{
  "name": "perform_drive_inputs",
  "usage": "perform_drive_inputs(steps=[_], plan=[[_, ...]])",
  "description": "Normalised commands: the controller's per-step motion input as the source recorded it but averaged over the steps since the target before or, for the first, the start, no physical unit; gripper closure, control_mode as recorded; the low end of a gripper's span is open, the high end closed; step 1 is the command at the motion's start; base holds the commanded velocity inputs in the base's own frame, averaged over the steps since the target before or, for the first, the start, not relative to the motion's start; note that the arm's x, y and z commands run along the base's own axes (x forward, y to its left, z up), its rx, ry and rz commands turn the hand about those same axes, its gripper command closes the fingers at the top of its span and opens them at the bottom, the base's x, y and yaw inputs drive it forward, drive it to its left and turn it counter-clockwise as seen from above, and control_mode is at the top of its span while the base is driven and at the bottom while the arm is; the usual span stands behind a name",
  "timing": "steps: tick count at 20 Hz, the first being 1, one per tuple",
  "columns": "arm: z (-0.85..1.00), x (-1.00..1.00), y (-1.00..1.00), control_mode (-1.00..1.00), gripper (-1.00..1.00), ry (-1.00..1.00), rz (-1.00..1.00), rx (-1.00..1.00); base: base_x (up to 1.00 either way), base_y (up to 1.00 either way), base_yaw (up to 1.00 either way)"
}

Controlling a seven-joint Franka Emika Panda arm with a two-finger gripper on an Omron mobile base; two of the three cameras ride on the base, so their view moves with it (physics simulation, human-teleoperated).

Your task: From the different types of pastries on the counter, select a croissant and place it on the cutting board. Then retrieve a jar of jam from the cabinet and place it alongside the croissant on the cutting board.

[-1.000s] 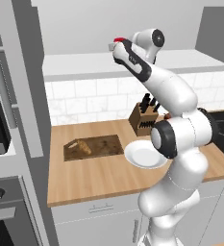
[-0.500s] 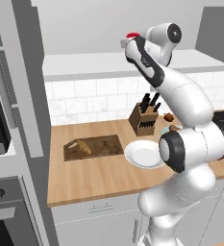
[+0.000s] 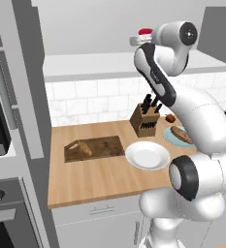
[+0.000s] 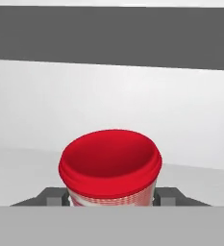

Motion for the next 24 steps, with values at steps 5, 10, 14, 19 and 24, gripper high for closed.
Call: perform_drive_inputs(steps=[5, 10, 14, 19, 24], plan=[[-0.01, -0.95, 0.0, -1.0, 1.0, 0.0, 0.02, 0.13, 0.0, 0.0, 0.0], [-0.05, -1.0, 0.0, -1.0, 1.0, -0.02, 0.08, 0.12, 0.0, 0.0, 0.0], [-0.09, -1.0, 0.0, -1.0, 1.0, -0.02, 0.11, 0.04, 0.0, 0.0, 0.0], [-0.14, -1.0, 0.0, -1.0, 1.0, 0.0, 0.13, 0.01, 0.0, 0.0, 0.0], [-0.22, -1.0, 0.0, -1.0, 1.0, 0.0, 0.11, 0.0, 0.0, 0.0, 0.0]])
